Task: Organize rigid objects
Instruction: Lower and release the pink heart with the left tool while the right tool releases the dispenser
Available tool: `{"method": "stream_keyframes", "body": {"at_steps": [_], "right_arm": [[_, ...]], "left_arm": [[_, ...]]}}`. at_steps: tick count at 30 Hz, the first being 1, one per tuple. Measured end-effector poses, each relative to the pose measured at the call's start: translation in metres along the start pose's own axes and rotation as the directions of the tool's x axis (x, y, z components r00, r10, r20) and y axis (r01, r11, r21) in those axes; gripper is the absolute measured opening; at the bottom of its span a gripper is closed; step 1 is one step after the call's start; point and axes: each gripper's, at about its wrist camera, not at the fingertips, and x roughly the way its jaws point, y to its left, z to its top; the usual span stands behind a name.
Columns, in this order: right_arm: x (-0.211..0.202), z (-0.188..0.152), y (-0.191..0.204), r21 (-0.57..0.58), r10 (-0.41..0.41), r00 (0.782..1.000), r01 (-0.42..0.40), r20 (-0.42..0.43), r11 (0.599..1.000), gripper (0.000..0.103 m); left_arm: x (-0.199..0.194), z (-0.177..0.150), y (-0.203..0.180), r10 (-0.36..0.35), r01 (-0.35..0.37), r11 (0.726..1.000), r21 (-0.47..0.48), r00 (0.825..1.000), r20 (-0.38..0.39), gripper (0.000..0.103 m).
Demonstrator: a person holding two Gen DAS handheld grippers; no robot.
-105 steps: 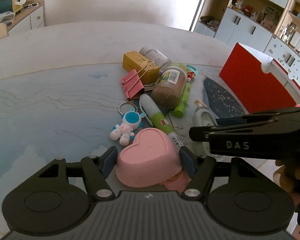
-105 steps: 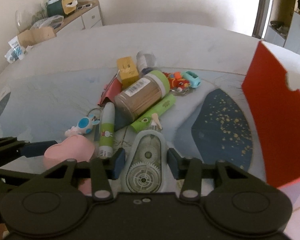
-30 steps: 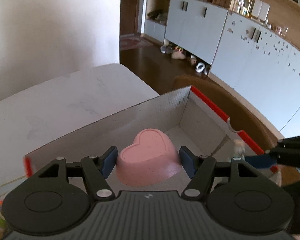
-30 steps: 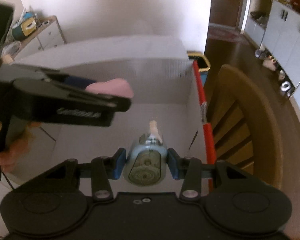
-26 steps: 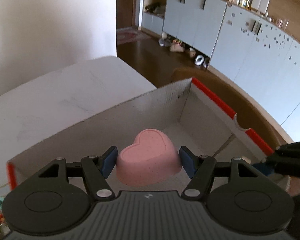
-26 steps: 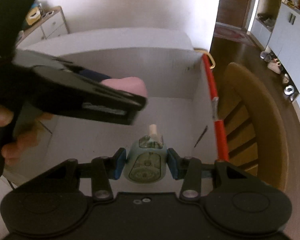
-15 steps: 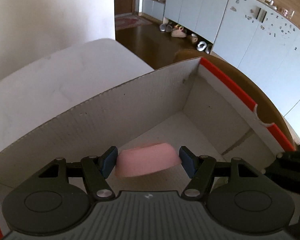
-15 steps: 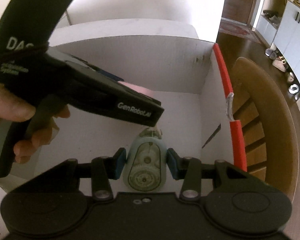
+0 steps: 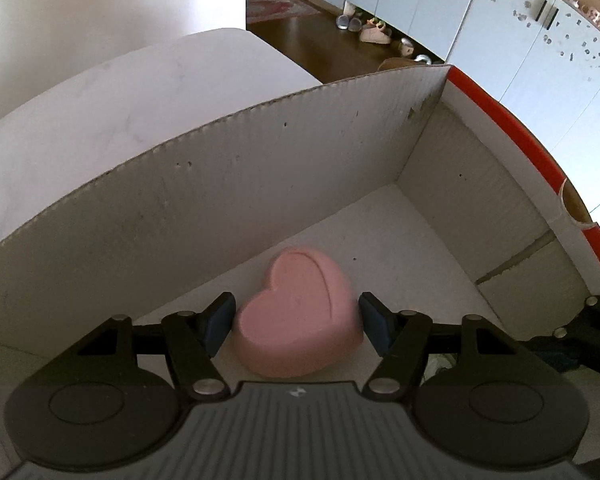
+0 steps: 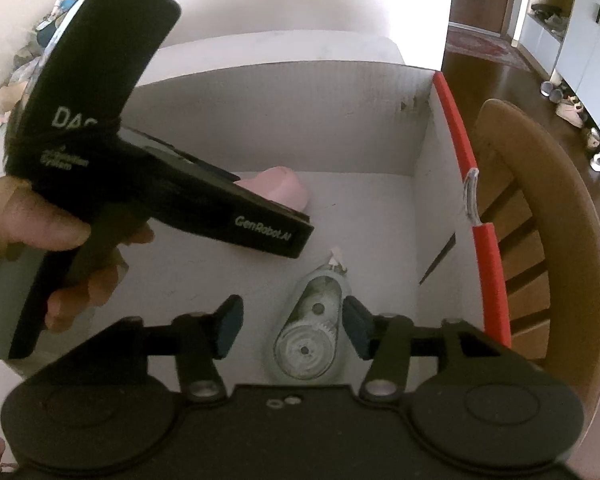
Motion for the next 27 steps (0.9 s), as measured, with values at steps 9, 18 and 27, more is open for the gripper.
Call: {"method": "stream_keyframes", "body": {"at_steps": [9,18,27], "right_arm": [[-0.016,-0.005,-0.002,0.015,0.014,0.999,-0.015,0.041,1.0,0.071],[-0.036,-0.004,0.007,0.025,0.015,0.995,-0.017,0.101,1.0,0.075],[-0.062,-0.011,0.021,0.034,0.017,0.986,-0.023,0.165,0.999,0.081]], "left_arm": [[-0.02,-0.004,0.012,0.034,-0.034,0.998,-0.056,0.999,-0.007,0.068],[-0.067,-0.014,0.019,0.041,-0.035,0.996,-0.081,0.996,0.084,0.073],[-0.117,-0.035,0.03,0.044,-0.029,0.996,-0.087,0.984,0.171,0.073]]}}
